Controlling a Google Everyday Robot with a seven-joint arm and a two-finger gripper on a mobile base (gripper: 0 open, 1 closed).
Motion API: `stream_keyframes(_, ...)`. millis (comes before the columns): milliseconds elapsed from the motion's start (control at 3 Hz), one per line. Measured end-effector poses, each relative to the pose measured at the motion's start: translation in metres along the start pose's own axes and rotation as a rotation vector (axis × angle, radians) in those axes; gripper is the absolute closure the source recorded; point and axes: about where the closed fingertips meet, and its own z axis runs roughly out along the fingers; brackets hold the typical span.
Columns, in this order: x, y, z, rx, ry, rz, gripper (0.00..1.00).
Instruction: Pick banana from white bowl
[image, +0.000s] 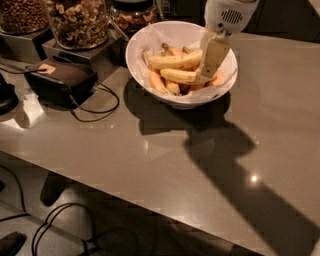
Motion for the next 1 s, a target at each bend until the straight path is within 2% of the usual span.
stream_keyframes(1000,0.002,-0.008,0.028,-0.031,0.035,-0.022,0.38)
